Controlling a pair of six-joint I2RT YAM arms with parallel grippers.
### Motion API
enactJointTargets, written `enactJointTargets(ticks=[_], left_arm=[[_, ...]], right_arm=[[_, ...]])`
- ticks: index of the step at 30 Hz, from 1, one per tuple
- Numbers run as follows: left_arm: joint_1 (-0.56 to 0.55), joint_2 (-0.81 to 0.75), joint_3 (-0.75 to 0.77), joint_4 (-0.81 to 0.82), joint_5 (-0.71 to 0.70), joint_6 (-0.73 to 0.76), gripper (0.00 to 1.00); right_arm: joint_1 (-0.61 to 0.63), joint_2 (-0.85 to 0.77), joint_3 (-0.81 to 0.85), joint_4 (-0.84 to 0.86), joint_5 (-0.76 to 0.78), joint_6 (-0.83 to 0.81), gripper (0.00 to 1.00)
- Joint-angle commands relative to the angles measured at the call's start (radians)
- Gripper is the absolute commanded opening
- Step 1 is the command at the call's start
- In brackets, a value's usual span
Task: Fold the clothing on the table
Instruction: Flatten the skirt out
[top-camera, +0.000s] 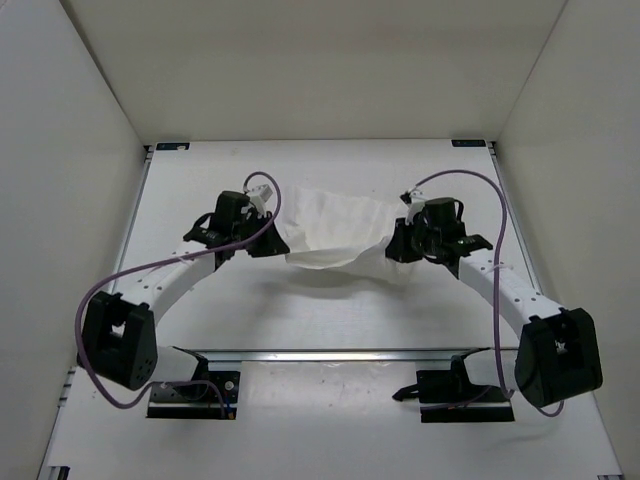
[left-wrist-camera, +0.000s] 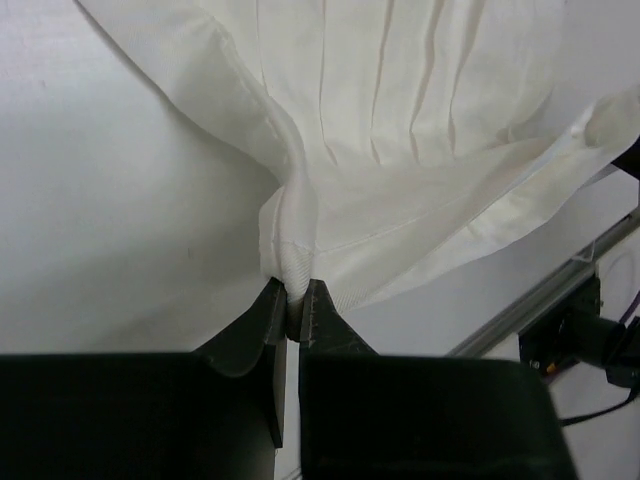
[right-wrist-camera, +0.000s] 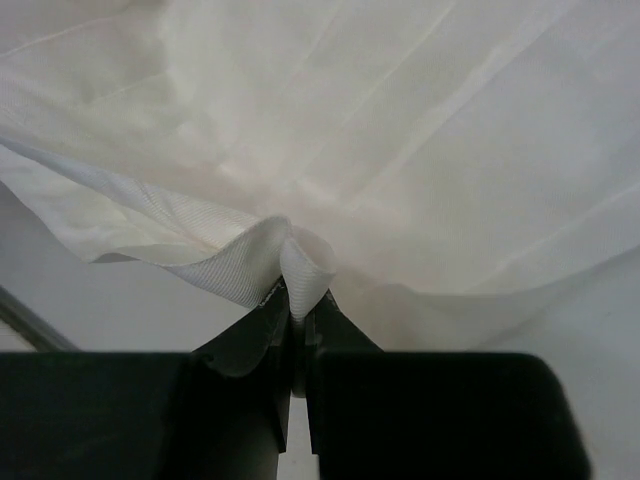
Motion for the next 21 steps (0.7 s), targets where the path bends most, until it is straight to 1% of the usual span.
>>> enactJointTargets(ticks=[1,3,4,7,9,10,12,13,15,16,17,19,21], left_arm=[[0.032,-0.183,-0.045,-0.028,-0.148,-0.004,0.0],[0.042,-0.252,-0.071,-0.07,-0.145,-0.025,0.0],[0.045,-0.29,-0.079,-0.105,-0.166,-0.025,0.0],[0.03,-0.367,-0.082,-0.177,-0.202,-0.028,0.0],[0.048,-0.368,-0.064,-0.199,-0.205,-0.044,0.0],[0.041,-0.361,-0.041,-0.205,-0.218,-0.047,0.0],[0.033,-0.343,0.012,-0.214,-0.267,-0.039,0.0],[0.038,-0.328,0.059,-0.219,-0.293,-0.03,0.0],[0.038,-0.314,0.113,-0.245,-0.313,-0.029,0.0],[0.035,-0.321,0.117,-0.25,-0.326,-0.025,0.0],[0.033,-0.323,0.107,-0.239,-0.341,-0.024,0.0],[0.045,-0.323,0.087,-0.231,-0.331,-0.038,0.0],[0.046,-0.317,0.055,-0.216,-0.3,-0.05,0.0]], right_arm=[[-0.042,-0.091,-0.076,0.02,0.102,0.048,0.0],[-0.024,-0.108,-0.096,0.008,0.068,0.069,0.0],[-0.016,-0.117,-0.102,-0.009,0.045,0.089,0.0],[0.004,-0.138,-0.09,-0.046,0.05,0.109,0.0],[-0.039,-0.154,-0.079,-0.049,0.035,0.123,0.01],[-0.06,-0.155,-0.071,-0.043,-0.016,0.129,0.0],[-0.144,-0.14,-0.047,-0.029,-0.07,0.145,0.0],[-0.157,-0.135,-0.024,-0.02,-0.082,0.14,0.0],[-0.148,-0.138,0.008,-0.014,-0.084,0.11,0.0],[-0.116,-0.135,0.016,-0.009,-0.038,0.09,0.0],[-0.094,-0.129,0.022,-0.003,0.006,0.083,0.0],[-0.076,-0.074,0.041,-0.006,0.039,0.06,0.0],[-0.086,0.001,0.096,-0.015,-0.005,0.042,0.0]])
